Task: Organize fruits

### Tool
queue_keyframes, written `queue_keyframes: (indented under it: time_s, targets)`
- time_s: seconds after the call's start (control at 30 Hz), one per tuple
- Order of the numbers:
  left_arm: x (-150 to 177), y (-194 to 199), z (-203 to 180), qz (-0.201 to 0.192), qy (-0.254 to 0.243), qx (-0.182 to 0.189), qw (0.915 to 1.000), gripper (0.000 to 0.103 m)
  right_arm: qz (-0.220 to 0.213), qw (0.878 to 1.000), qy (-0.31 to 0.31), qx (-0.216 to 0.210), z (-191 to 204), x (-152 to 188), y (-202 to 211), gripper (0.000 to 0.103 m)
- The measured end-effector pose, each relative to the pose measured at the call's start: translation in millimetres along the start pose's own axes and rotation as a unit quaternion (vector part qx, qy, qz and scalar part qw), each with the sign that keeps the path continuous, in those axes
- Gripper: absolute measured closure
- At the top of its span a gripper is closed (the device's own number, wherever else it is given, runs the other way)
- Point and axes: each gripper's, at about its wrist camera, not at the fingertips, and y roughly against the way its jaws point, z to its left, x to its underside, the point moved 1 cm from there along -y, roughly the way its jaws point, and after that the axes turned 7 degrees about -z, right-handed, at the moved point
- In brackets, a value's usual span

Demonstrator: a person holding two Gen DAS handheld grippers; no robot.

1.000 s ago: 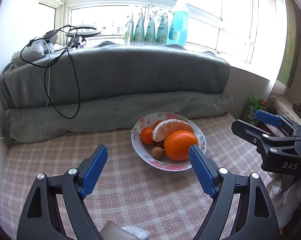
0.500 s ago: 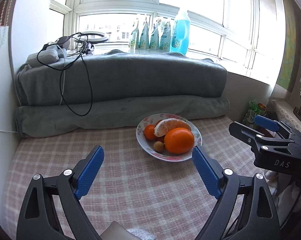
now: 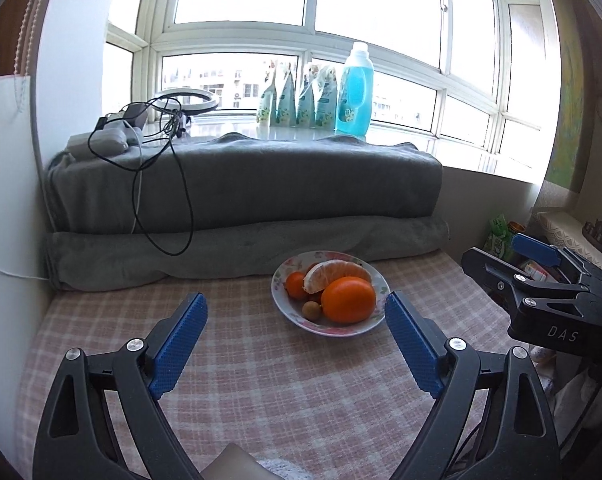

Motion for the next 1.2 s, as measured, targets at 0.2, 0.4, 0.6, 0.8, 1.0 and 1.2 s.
queue_keyframes:
  time_s: [0.2, 0.4, 0.6, 0.8, 1.0, 1.2]
  targets:
    - [1, 6, -2, -0.003, 0.003, 0.003, 1.0, 0.012, -0.002, 1.0, -0.003, 0.001, 0, 1, 6, 0.0]
    - [2, 10, -2, -0.004, 0.002, 0.003, 1.0, 0.012, 0.001, 1.0, -0.009, 0.0, -3, 3, 7, 0.0]
    - [3, 10, -3, -0.004, 0.001, 0.003, 1.0, 0.012, 0.003, 1.0, -0.008, -0.002, -2, 5, 9, 0.0]
    - [3, 11, -4, -0.004, 0.001, 0.005, 1.0, 0.012, 0.003, 1.0, -0.009, -0.003, -2, 4, 8, 0.0]
    - [4, 11, -3, -0.003, 0.001, 0.007, 1.0, 0.012, 0.003, 1.0, -0.009, -0.003, -1, 5, 9, 0.0]
    - [5, 12, -4, -0.003, 0.001, 0.008, 1.0, 0.012, 0.005, 1.0, -0.01, -0.004, 0, 6, 9, 0.0]
